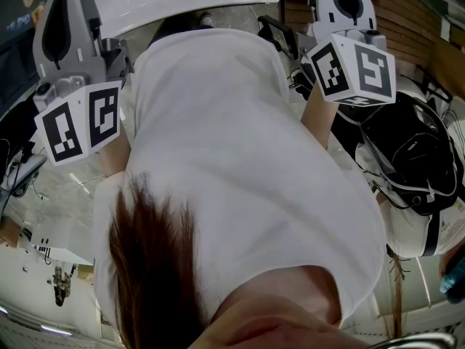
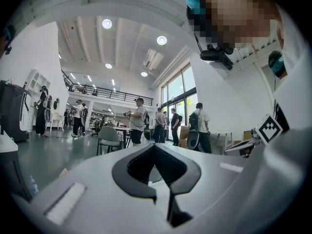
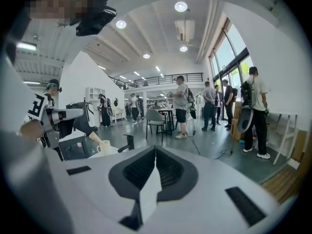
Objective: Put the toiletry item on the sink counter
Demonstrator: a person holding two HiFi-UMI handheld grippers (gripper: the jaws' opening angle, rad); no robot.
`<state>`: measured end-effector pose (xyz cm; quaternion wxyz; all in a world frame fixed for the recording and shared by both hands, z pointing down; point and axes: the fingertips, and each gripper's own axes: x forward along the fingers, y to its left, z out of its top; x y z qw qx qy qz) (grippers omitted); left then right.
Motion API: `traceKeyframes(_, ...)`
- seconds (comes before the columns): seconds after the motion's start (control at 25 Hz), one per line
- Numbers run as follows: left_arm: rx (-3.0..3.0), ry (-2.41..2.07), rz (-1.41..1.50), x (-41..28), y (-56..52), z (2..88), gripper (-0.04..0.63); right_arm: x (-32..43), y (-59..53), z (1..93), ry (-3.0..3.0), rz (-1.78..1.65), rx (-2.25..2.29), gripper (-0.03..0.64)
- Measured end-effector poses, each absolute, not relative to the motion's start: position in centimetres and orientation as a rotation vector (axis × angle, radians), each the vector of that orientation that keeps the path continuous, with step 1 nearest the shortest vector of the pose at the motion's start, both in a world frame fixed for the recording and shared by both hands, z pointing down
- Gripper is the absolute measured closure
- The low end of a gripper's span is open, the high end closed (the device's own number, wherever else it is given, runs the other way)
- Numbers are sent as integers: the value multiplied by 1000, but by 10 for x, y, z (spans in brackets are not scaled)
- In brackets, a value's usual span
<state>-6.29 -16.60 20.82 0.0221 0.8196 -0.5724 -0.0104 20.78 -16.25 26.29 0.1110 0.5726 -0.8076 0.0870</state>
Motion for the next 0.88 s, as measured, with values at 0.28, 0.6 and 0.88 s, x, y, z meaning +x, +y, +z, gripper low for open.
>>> traceKeyframes(0.28,2544,-1778,-35,-65,-160,203,586,205,-157,259,-2380,251,1683,606)
traceKeyframes(0.6,2549,-1782,-38,-67,-155,200,586,202,-151,258,-2370,220,1663,606)
traceKeyframes(0.88,2546,-1785,-36,-65,-160,203,586,206,-156,261,-2367,222,1663,606)
